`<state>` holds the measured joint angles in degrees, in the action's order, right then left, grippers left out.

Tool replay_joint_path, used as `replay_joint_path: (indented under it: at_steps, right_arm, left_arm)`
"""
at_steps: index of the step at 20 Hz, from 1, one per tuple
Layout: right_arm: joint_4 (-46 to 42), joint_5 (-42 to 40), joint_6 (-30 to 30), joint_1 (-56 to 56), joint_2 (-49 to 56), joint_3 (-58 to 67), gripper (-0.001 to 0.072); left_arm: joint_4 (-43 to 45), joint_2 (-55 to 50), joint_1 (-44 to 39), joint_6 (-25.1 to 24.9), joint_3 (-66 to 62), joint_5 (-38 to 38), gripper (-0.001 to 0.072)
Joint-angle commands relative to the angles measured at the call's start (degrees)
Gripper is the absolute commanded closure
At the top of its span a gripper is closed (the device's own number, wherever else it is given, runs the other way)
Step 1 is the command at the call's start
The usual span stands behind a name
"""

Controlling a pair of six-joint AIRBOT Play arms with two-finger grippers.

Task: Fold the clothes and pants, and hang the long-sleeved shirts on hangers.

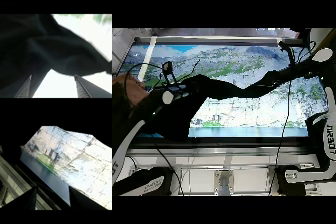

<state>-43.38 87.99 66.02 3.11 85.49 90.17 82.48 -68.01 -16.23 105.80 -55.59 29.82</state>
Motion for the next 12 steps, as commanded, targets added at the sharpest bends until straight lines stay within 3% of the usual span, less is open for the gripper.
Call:
replay_joint_path:
  at_steps: [1,3,4,6,8,12]
  right_arm:
    - [4.33,-8.76,-2.6,-5.9,0.15,-6.36,0.0283]
    - [9.33,-20.06,-3.23,-12.35,1.53,-13.79,0.0258]
    - [13.33,-26.34,-3.65,-15.52,3.08,-16.98,0.0212]
    - [27.17,-34.73,-5.2,-20.31,8.31,-19.85,0.0196]
    - [41.03,-35.65,-9.64,-23.89,15.3,-18.38,0.0161]
    - [42.16,-35.6,-4.98,-30.53,25.73,-11.26,0.0162]
  left_arm:
    - [10.43,9.03,0.96,-6.14,-0.09,13.03,0.012]
    - [10.56,13.6,2.97,-6.12,-0.09,12.87,0.0119]
    - [10.56,15.63,4.5,-5.92,-0.09,12.9,0.012]
    - [10.54,18.51,8.22,-4.76,-0.07,12.92,0.012]
    - [10.49,19.71,11.93,-2.56,-0.07,12.96,0.012]
    - [10.34,19.54,15.21,-2.1,-0.07,14.12,0.012]
